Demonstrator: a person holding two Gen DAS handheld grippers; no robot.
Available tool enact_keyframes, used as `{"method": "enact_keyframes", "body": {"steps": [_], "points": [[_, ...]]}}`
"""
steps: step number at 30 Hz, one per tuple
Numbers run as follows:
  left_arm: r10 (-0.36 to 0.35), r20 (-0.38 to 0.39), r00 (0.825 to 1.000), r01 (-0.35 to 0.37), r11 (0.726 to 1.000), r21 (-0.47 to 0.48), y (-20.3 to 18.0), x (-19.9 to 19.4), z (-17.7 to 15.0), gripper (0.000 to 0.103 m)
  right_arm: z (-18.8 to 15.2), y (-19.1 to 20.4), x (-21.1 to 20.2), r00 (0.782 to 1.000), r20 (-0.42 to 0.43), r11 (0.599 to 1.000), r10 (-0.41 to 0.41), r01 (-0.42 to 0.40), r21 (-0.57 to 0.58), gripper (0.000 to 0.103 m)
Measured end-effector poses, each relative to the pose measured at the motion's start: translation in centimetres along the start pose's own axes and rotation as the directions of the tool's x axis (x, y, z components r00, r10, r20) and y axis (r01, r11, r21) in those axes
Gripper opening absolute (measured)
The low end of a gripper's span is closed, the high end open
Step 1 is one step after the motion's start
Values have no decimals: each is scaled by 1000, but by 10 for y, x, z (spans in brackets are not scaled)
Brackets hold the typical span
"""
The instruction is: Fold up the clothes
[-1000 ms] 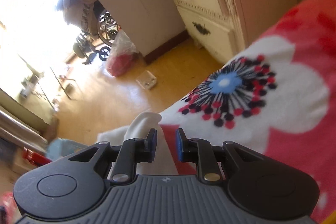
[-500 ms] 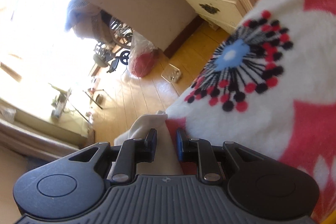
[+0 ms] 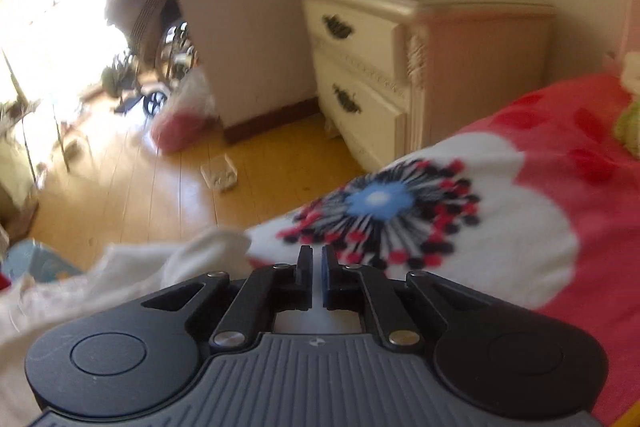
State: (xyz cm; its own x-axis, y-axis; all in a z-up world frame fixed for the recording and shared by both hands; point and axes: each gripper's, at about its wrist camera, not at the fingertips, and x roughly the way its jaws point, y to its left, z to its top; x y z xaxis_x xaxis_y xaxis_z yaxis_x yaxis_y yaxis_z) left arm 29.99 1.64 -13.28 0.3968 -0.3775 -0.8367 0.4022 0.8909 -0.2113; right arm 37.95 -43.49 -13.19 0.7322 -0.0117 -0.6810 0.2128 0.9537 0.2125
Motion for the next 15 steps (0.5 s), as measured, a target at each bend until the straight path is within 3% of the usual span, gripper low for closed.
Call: {"method": "enact_keyframes", "body": {"steps": [4,6,10,15], "points": [[-3,-2,1000,3,1000,4,0,0,0,42,5,2,-17,977,-7,977,213,-213,5,4],[-3,-3,1000,3,1000,8,0,0,1,42,4,14,-12,962,-59,963,266,-268,-28,4],[-1,-1,1000,1,1000,18,-1,-1,-1,42,5,19,25,971,-118,978,209,-209,8,4],[-2,4,1000,2,1000,8,0,-1,-2,42,10,-17,36,989,-42,954,144,-128,272,6]]}}
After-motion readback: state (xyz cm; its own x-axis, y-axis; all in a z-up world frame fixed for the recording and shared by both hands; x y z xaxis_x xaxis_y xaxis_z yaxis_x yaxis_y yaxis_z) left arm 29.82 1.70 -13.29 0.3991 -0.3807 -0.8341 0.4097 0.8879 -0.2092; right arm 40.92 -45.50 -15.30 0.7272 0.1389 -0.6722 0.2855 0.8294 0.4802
